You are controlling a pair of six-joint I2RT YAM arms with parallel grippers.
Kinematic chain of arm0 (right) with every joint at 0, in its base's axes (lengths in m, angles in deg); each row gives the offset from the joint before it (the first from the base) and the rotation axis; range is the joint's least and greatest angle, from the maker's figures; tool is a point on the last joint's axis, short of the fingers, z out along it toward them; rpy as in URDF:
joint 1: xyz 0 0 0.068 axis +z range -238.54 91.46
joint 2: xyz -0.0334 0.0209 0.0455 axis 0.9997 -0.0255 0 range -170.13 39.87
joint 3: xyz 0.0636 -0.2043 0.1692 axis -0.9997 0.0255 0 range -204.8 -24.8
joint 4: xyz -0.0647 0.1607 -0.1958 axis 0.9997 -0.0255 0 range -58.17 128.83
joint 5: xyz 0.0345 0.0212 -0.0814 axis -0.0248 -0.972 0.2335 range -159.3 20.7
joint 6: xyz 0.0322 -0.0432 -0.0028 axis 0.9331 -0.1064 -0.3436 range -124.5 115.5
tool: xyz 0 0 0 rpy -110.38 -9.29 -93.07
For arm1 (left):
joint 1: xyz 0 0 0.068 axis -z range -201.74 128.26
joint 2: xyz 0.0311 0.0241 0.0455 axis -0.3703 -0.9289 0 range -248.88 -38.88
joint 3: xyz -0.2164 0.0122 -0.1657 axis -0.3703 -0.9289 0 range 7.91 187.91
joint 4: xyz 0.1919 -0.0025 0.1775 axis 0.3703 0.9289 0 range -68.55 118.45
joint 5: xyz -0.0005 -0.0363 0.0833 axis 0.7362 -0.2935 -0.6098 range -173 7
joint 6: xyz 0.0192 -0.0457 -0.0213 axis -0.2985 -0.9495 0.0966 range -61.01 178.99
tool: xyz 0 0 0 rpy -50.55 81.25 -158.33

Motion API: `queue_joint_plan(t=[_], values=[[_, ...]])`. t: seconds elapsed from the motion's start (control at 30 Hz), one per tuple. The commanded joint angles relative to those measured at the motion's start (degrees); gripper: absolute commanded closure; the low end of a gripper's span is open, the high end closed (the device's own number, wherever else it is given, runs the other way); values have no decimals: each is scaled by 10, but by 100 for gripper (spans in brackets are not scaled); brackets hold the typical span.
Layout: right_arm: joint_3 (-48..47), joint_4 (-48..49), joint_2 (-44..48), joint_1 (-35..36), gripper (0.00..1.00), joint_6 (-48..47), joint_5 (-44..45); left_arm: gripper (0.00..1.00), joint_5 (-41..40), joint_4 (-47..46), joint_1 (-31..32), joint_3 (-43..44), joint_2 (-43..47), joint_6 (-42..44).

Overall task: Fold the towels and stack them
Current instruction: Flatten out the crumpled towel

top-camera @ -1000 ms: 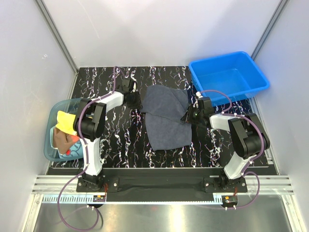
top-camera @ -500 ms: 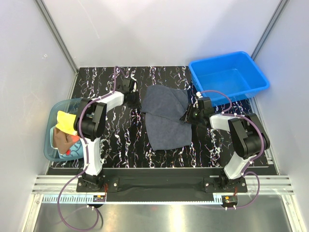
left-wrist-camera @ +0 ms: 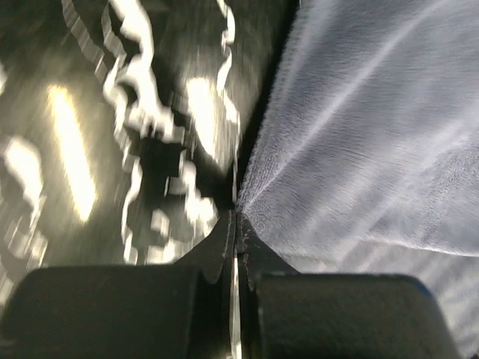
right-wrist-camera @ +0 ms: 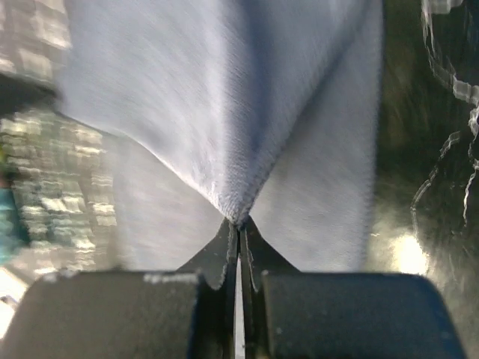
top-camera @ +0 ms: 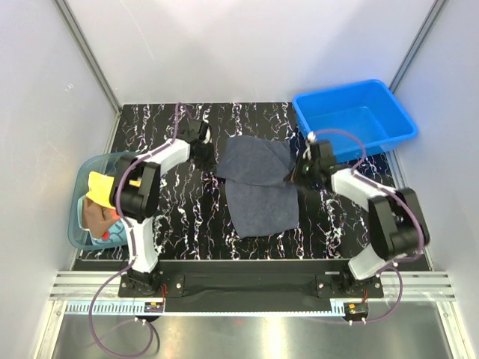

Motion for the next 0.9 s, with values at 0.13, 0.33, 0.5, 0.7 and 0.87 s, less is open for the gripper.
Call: queue_joint_plan(t=[0.13,0.33,0.5,0.7,0.87], values=[[-209,-229,197,3,100,-5,-30,100,-17,145,-1,113,266,-19],[-241,-244,339,5,100,68,-107,100,53,153,0,115,445,-81],[-255,-186,449,7,100,154,-154,100,83,136,2,141,550,-154],[-286,-103,498,8,100,242,-158,100,106,130,7,183,597,-213],[-310,-34,480,7,100,276,-156,100,113,124,9,225,585,-218]])
